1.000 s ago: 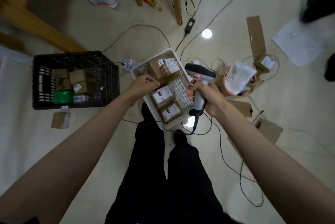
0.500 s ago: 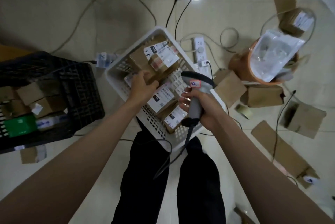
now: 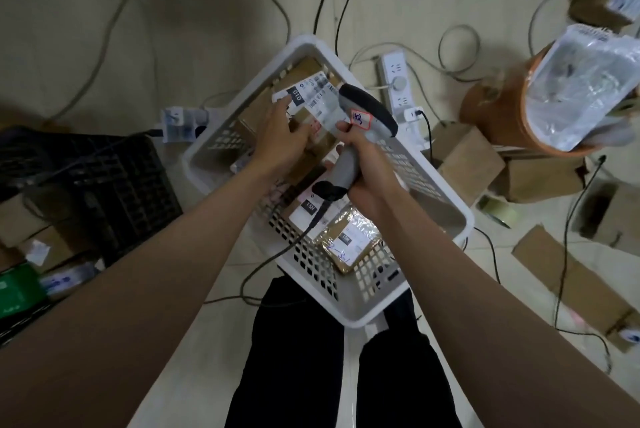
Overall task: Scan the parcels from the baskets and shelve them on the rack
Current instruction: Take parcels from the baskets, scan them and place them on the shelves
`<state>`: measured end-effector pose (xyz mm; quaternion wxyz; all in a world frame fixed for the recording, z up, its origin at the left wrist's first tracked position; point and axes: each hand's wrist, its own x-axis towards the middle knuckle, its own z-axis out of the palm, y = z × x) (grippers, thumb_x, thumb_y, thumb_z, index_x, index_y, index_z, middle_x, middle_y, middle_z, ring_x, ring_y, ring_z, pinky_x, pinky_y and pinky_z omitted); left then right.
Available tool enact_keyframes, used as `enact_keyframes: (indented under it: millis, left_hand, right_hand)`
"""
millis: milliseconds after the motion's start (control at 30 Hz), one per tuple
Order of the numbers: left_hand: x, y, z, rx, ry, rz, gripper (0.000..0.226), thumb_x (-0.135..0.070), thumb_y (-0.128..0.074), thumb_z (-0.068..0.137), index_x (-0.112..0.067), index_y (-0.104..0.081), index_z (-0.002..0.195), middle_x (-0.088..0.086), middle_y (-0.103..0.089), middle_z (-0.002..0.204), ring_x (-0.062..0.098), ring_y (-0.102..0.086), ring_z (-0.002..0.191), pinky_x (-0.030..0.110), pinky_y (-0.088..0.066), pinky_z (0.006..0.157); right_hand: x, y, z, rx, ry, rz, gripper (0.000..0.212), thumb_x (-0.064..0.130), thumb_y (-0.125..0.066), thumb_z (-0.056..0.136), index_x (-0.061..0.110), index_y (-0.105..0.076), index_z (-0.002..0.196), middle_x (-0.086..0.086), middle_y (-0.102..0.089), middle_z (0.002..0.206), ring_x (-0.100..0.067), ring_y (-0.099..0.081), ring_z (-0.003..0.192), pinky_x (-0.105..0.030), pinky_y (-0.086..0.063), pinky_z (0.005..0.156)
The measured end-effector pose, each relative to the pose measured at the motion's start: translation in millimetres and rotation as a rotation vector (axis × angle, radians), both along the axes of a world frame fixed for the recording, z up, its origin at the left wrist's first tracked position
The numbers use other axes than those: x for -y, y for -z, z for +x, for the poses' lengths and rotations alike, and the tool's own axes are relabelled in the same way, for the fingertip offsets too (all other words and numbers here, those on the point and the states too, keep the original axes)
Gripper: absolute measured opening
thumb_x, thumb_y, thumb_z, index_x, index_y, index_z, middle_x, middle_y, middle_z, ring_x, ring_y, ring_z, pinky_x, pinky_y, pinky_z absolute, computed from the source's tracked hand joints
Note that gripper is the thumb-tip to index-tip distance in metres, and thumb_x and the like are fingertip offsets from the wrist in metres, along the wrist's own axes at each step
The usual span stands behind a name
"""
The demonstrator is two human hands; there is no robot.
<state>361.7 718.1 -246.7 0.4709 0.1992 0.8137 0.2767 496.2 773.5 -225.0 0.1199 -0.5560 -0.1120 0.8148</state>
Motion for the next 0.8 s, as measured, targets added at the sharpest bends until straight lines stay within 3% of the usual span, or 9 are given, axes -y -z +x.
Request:
enact_keyframes:
  millis: [133, 233, 300, 367, 433, 533, 633, 733, 800]
  left_hand:
    - [3, 14, -1, 0.003, 0.04, -0.059, 0.029, -0.021, -0.06, 0.099, -0.013, -0.057, 0.127, 0.005, -0.055, 0.131, 0.02, -0.054, 0.118, 0.034, -0.05, 0.095]
    - [13, 9, 2, 0.058, -0.102, 0.02, 0.02, -0.016, -0.064, 0.097, -0.012, -0.052, 0.113, -0.001, -0.06, 0.109, 0.011, -0.061, 0.099, 0.016, -0.05, 0.068]
    - [25, -1, 6, 0.117, -0.199, 0.052, 0.022, -0.014, -0.066, 0.095, -0.013, -0.05, 0.109, -0.004, -0.059, 0.104, 0.003, -0.062, 0.092, 0.012, -0.052, 0.063]
    - [39, -15, 12, 0.135, -0.255, 0.069, 0.024, -0.014, -0.069, 0.093, -0.016, -0.05, 0.107, -0.006, -0.058, 0.104, -0.004, -0.062, 0.089, 0.01, -0.053, 0.063]
    - [55, -34, 20, 0.135, -0.297, 0.087, 0.028, -0.014, -0.073, 0.091, -0.016, -0.051, 0.108, -0.006, -0.058, 0.108, -0.009, -0.06, 0.091, 0.011, -0.052, 0.065]
    - [78, -72, 35, 0.116, -0.365, 0.09, 0.036, -0.018, -0.078, 0.087, -0.02, -0.054, 0.113, -0.008, -0.061, 0.113, -0.002, -0.059, 0.101, 0.018, -0.054, 0.077]
    - [95, -126, 51, 0.12, -0.451, 0.124, 0.045, -0.02, -0.083, 0.082, -0.024, -0.056, 0.118, -0.015, -0.063, 0.111, -0.014, -0.06, 0.093, 0.009, -0.05, 0.075]
    - [105, -186, 66, 0.155, -0.564, 0.159, 0.053, -0.018, -0.086, 0.078, -0.018, -0.059, 0.124, -0.003, -0.069, 0.117, 0.004, -0.066, 0.103, 0.025, -0.055, 0.086]
    - [110, -227, 76, 0.18, -0.633, 0.204, 0.054, -0.017, -0.087, 0.077, -0.018, -0.06, 0.124, -0.002, -0.07, 0.115, 0.006, -0.069, 0.099, 0.025, -0.057, 0.083]
  right_hand:
    - [-3, 9, -13, 0.051, -0.054, 0.013, 0.01, 0.002, -0.061, 0.093, 0.01, -0.065, 0.097, -0.013, -0.068, 0.098, -0.029, -0.064, 0.097, -0.048, -0.051, 0.097]
    - [3, 7, -10, 0.049, -0.047, -0.005, 0.011, 0.002, -0.06, 0.094, 0.011, -0.066, 0.097, -0.009, -0.071, 0.09, -0.025, -0.068, 0.088, -0.041, -0.057, 0.083]
    - [10, -1, -4, 0.055, -0.05, -0.019, 0.012, 0.004, -0.062, 0.093, 0.011, -0.067, 0.102, -0.008, -0.073, 0.096, -0.025, -0.069, 0.093, -0.041, -0.059, 0.085]
    - [20, -16, 5, 0.065, -0.069, -0.017, 0.017, 0.005, -0.063, 0.093, 0.01, -0.067, 0.109, -0.007, -0.075, 0.102, -0.024, -0.071, 0.097, -0.044, -0.059, 0.09]
    - [31, -36, 15, 0.048, -0.106, 0.003, 0.019, 0.004, -0.062, 0.094, 0.009, -0.067, 0.111, -0.005, -0.078, 0.1, -0.022, -0.074, 0.094, -0.043, -0.062, 0.083]
    - [45, -79, 28, 0.063, -0.161, 0.014, 0.02, 0.003, -0.061, 0.094, 0.016, -0.075, 0.101, -0.002, -0.078, 0.1, -0.022, -0.071, 0.099, -0.049, -0.059, 0.092]
    - [54, -133, 40, 0.1, -0.237, 0.03, 0.018, 0.002, -0.064, 0.094, 0.016, -0.074, 0.099, -0.005, -0.076, 0.097, -0.02, -0.07, 0.092, -0.052, -0.058, 0.094]
    - [56, -196, 53, 0.121, -0.309, 0.071, 0.011, 0.002, -0.065, 0.094, 0.01, -0.071, 0.097, -0.007, -0.072, 0.086, -0.017, -0.071, 0.073, -0.047, -0.062, 0.087]
    - [53, -240, 63, 0.116, -0.372, 0.13, 0.015, 0.002, -0.065, 0.093, 0.008, -0.07, 0.106, -0.01, -0.073, 0.096, -0.019, -0.073, 0.08, -0.043, -0.062, 0.085]
